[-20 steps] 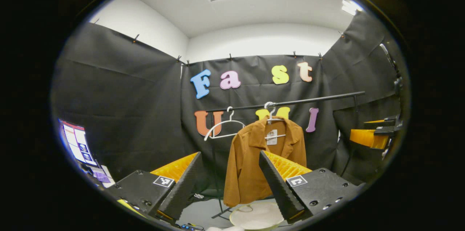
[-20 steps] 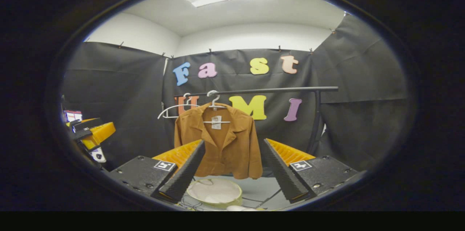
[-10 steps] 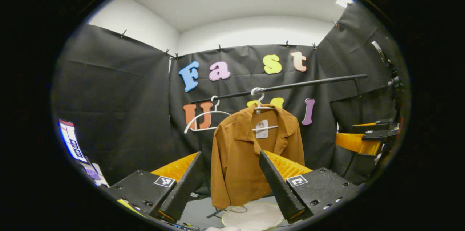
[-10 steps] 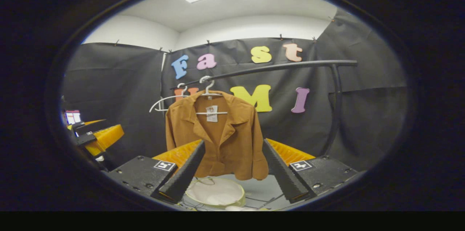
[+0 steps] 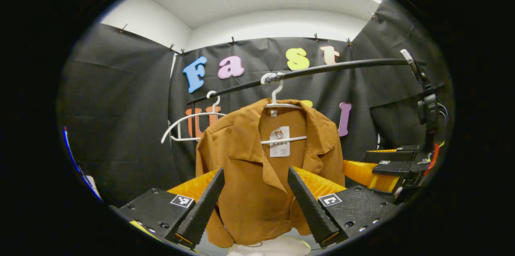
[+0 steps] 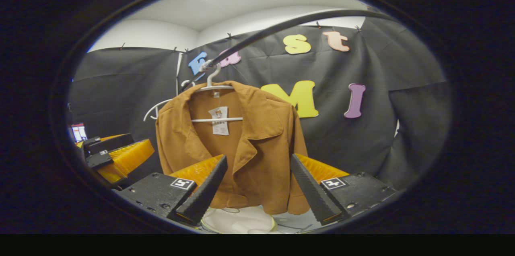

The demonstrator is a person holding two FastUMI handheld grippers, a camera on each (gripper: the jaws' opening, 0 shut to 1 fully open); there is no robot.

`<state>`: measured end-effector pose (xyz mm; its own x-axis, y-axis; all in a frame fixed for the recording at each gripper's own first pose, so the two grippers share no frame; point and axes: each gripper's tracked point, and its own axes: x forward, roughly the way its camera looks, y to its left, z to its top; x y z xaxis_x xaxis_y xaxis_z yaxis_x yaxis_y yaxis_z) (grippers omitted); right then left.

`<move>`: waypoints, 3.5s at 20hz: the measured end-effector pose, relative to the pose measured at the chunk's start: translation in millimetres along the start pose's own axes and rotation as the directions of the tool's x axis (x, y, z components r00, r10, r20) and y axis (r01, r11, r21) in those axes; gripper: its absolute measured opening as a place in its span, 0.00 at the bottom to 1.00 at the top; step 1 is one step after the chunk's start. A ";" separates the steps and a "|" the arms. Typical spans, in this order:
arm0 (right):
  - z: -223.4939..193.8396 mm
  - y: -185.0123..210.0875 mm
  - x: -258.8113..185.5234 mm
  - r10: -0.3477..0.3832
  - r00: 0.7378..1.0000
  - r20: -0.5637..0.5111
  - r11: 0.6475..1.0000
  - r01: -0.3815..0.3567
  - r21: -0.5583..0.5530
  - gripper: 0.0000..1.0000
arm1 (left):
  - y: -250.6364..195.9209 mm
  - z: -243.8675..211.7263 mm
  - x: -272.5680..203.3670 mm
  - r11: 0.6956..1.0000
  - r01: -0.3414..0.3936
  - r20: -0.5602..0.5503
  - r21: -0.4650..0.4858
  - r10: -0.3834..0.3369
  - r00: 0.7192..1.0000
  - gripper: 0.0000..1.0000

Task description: Grasp the clothes on the hanger with both hands and then place them into the laundry hamper below.

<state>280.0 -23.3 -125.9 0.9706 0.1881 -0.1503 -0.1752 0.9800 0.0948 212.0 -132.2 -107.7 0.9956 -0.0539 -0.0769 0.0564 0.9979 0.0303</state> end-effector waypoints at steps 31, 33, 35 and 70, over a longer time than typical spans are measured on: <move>4.5 -19.1 149.3 0.151 0.987 -0.055 0.985 -0.146 0.090 0.10 | 42.1 -56.1 135.9 0.989 -0.133 -0.131 -0.071 0.123 0.984 0.22; 2.9 -20.5 145.0 0.219 0.973 -0.075 0.970 -0.208 0.123 0.07 | 37.6 -60.7 134.3 0.992 -0.099 -0.155 -0.077 0.086 0.984 0.27; 3.1 -24.3 142.6 0.284 0.955 -0.088 0.949 -0.267 0.167 0.05 | 50.0 -63.4 134.7 0.988 -0.143 -0.159 -0.051 0.133 0.978 0.17; 146.2 -91.2 86.6 0.512 0.720 0.467 0.359 -0.674 0.645 0.02 | 173.5 32.1 108.2 0.957 -0.230 -0.039 -0.177 0.227 0.973 0.00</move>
<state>404.2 -105.9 -3.7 0.6866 0.6068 0.4004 -0.6107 0.1827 0.7705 331.9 34.0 -78.8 0.9787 0.1752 -0.1073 -0.1885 0.9734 -0.1299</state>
